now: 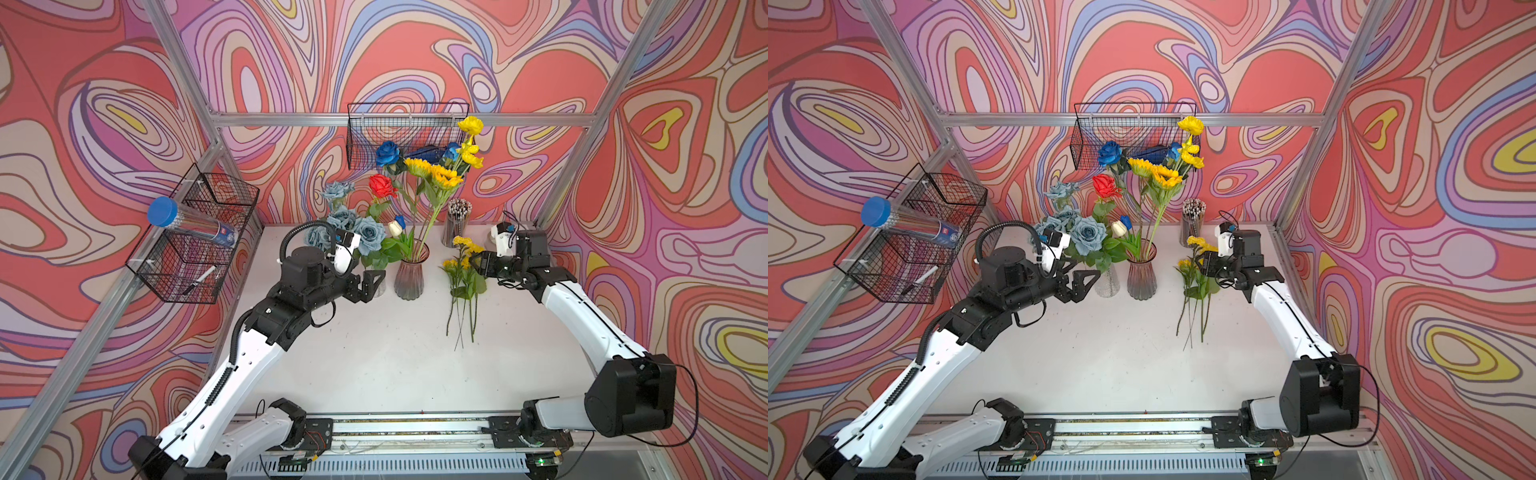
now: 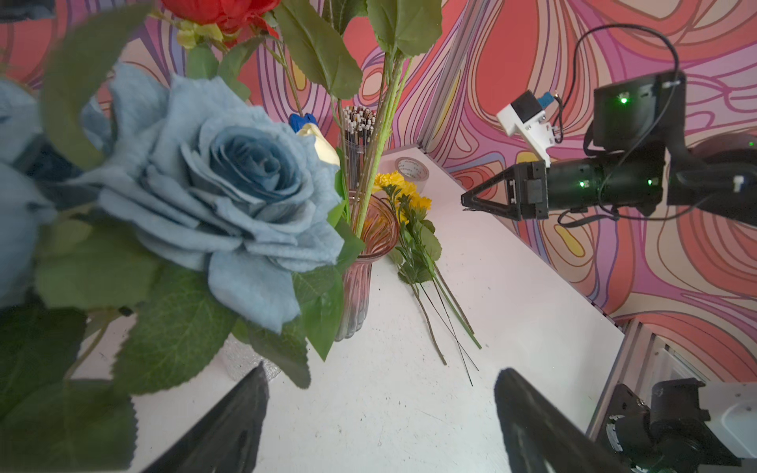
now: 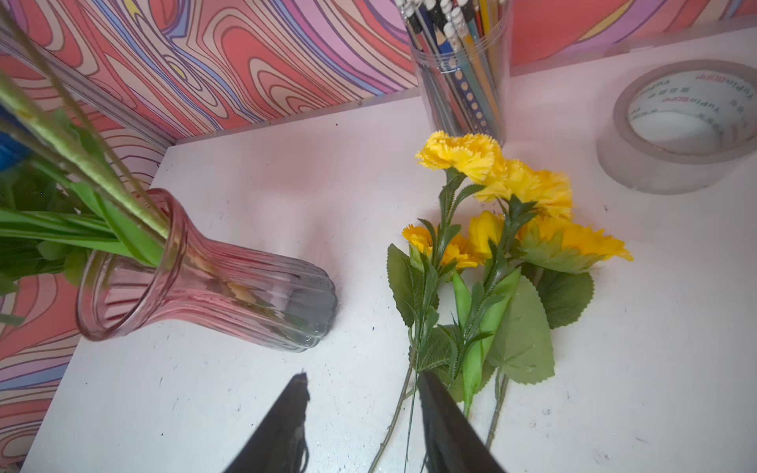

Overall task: Pick out yellow flowers from the vase
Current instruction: Place the flower at the center of the board, then pick up the flower from the vase.

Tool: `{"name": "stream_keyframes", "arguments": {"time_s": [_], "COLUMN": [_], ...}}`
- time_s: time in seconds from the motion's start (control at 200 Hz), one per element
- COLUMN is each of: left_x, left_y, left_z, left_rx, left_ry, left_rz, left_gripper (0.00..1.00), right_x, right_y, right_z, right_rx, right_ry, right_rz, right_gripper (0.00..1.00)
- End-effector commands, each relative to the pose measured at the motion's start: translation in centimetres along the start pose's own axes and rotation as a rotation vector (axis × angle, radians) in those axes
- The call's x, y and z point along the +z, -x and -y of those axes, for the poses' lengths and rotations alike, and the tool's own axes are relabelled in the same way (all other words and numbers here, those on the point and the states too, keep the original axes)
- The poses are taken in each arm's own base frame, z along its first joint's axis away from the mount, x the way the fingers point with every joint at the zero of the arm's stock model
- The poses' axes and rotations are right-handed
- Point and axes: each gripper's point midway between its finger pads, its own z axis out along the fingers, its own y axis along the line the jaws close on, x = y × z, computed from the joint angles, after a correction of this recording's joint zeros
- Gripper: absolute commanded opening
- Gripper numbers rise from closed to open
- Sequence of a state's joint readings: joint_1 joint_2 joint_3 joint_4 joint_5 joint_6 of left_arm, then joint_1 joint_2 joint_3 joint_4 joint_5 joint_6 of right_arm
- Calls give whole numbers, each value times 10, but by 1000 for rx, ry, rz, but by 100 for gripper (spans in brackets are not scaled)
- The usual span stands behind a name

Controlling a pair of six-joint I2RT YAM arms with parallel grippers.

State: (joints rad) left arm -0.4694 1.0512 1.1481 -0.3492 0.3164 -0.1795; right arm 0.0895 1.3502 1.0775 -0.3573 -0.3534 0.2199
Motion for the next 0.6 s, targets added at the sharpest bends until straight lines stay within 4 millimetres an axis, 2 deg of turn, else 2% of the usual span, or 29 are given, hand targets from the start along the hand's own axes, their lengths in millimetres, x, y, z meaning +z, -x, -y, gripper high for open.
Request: {"name": "stream_keyframes", "arguments": {"time_s": [0.0, 0.366, 0.596], "left_x": [1, 16, 47], "left_y": [23, 78, 102], "left_z": [3, 22, 27], "left_rx": [13, 78, 96], "left_ry": [-6, -27, -19], "left_rz": [30, 91, 93], "left_gripper": [87, 87, 86], "right_x": [-9, -15, -17], "right_y": [18, 20, 21], "right_z": [-3, -5, -6], "right_rx": [-51, -58, -60], "right_ry": [-5, -2, -2], "right_rz": [127, 142, 152], "right_gripper": [49, 52, 53]}}
